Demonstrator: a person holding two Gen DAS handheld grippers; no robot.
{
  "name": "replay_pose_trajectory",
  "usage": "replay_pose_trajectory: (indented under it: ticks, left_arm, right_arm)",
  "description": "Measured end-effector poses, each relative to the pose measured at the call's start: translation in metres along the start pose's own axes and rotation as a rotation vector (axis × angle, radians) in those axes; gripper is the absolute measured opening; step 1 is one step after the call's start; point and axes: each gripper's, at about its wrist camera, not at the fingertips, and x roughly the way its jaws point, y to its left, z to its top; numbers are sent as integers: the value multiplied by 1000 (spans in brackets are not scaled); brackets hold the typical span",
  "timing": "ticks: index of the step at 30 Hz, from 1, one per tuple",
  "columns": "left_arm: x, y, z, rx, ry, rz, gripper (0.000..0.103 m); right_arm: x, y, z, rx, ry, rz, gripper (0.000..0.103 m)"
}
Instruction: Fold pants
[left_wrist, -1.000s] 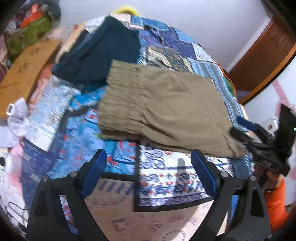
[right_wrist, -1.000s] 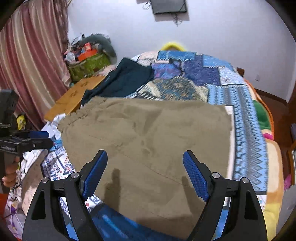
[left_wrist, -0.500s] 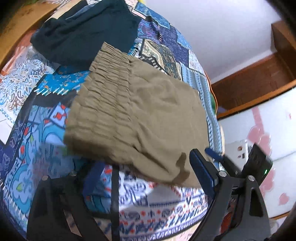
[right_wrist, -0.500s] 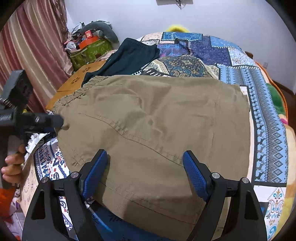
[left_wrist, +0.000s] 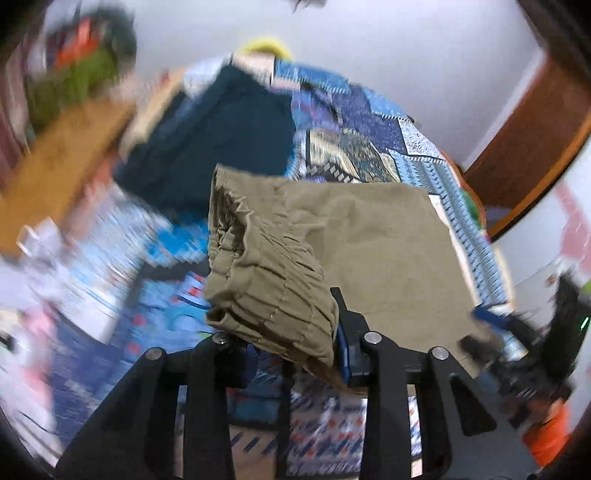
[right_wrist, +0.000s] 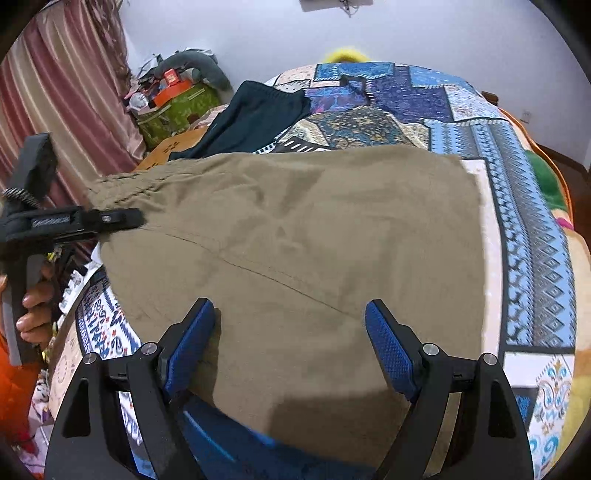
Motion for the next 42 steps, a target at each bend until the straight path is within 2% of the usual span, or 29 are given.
replay_pose_trajectory:
  ticks: [2, 4, 7, 8, 13, 18, 22, 29, 36, 37, 40, 42]
  left_arm:
    - [-21, -11, -6, 94, -64, 92, 33]
    - [-34, -16, -9, 152, -102, 159, 33]
    - [-49, -25, -11, 221, -152, 302, 33]
    - [-53, -28, -10, 238, -168, 328, 33]
    - [-59, -50, -5, 292, -217, 349, 32]
    - [-67, -83, 14, 315, -264, 262, 32]
    - [-64, -112, 27, 340, -262, 168, 32]
    - [-38, -147, 44, 319, -154, -28, 32]
    - [-15, -164, 40, 320, -46, -125, 32]
    - [-14, -165, 38, 327, -34, -135, 33]
    - [-15, -167, 33, 347, 6, -181, 53]
    - [-22, -167, 29, 373, -18, -176, 66]
  right_arm:
    - [-7, -3, -4, -3, -1, -15, 81]
    - [-12, -6, -8, -13, -1, -44, 81]
    - [-19, -13, -16, -11, 4, -76, 81]
    - [-21, -16, -19, -3, 6, -76, 81]
    - [-27, -23, -29, 26, 2, -65, 81]
    - [-24, -24, -33, 46, 1, -47, 81]
    - [-24, -26, -34, 54, -6, -39, 81]
    - [-24, -28, -36, 73, -14, -28, 81]
    - [-24, -30, -37, 77, -14, -15, 81]
    - [-24, -30, -37, 78, -14, -13, 81]
    - [-24, -31, -37, 81, -14, -9, 81]
    - [-23, -31, -37, 81, -14, -8, 81]
